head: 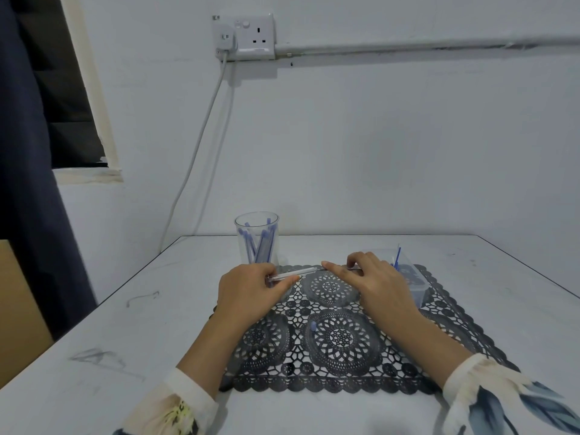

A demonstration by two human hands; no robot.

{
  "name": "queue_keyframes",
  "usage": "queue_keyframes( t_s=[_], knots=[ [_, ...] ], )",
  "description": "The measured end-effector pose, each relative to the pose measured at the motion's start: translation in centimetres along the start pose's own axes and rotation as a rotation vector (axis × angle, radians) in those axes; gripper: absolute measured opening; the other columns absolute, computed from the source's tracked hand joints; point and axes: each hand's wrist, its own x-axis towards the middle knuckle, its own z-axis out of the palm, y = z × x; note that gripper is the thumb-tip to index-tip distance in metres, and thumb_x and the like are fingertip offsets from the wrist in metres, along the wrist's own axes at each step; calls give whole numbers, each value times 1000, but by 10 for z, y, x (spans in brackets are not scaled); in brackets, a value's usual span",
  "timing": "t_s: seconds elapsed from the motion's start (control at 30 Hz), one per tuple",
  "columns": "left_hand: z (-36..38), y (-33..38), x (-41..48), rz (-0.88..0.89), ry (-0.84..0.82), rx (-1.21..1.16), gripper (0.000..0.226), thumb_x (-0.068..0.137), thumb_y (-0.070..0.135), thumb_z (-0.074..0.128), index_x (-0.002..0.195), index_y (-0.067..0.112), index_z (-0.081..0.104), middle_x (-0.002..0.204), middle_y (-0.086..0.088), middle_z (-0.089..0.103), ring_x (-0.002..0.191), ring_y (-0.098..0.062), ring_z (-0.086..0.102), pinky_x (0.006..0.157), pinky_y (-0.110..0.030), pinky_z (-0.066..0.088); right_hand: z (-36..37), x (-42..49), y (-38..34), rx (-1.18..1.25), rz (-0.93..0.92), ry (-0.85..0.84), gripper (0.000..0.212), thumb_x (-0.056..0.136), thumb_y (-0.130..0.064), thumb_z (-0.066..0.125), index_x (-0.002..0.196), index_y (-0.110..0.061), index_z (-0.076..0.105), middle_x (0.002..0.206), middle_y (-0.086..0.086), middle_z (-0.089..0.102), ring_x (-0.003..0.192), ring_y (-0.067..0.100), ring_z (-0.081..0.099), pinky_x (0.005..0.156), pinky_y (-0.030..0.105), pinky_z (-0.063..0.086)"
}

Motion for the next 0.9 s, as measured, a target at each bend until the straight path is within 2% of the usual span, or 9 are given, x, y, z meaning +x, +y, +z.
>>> queue_keyframes(
  t_s=[0.3, 0.43, 0.53, 0.63, 0.73, 0.9],
  knots=[
    [-1, 0, -1, 4, 3, -8, 42, 81, 67, 48, 70, 27, 59, 60, 11, 56, 62, -7, 53, 55, -23, 39, 2, -1, 3, -9, 32, 37, 72, 52, 9, 81, 115, -23, 67, 84, 8, 63, 67, 20, 58, 51, 29, 45],
    [-1, 0, -1, 16, -1, 2, 44, 80, 67, 47, 71, 26, 61, 62, 9, 60, 62, -8, 54, 54, -23, 39, 2, -1, 0, -12, -17, 67, 56, 66, 1, 73, 114, -24, 67, 84, 8, 63, 66, 21, 59, 50, 30, 45],
    [-1, 1, -1, 29, 4, 4, 43, 79, 68, 47, 72, 28, 61, 63, 9, 60, 62, -8, 54, 53, -22, 37, 2, 1, -2, -15, -17, 56, 67, 57, 3, 84, 115, -26, 66, 84, 8, 63, 66, 20, 58, 51, 29, 45],
    [-2, 2, -2, 37, -1, -1, 40, 80, 68, 47, 71, 31, 58, 60, 11, 56, 61, -7, 53, 51, -21, 33, 3, 1, -1, -12, -15, 58, 70, 53, -1, 88, 114, -27, 66, 84, 7, 63, 66, 19, 58, 52, 28, 44],
    [-2, 3, -3, 43, -2, -3, 38, 80, 68, 47, 67, 33, 52, 54, 12, 51, 59, -8, 50, 49, -21, 28, 1, 0, 0, -10, -18, 58, 70, 52, 0, 87, 113, -27, 67, 84, 7, 63, 66, 19, 58, 53, 27, 44],
    [1, 8, -6, 81, -12, 25, 44, 79, 70, 45, 67, 30, 56, 53, 10, 51, 56, -4, 49, 48, -19, 25, 4, -1, -4, 53, -19, 46, 63, 56, 4, 81, 110, -25, 69, 83, 7, 64, 65, 19, 57, 49, 28, 47]
  ],
)
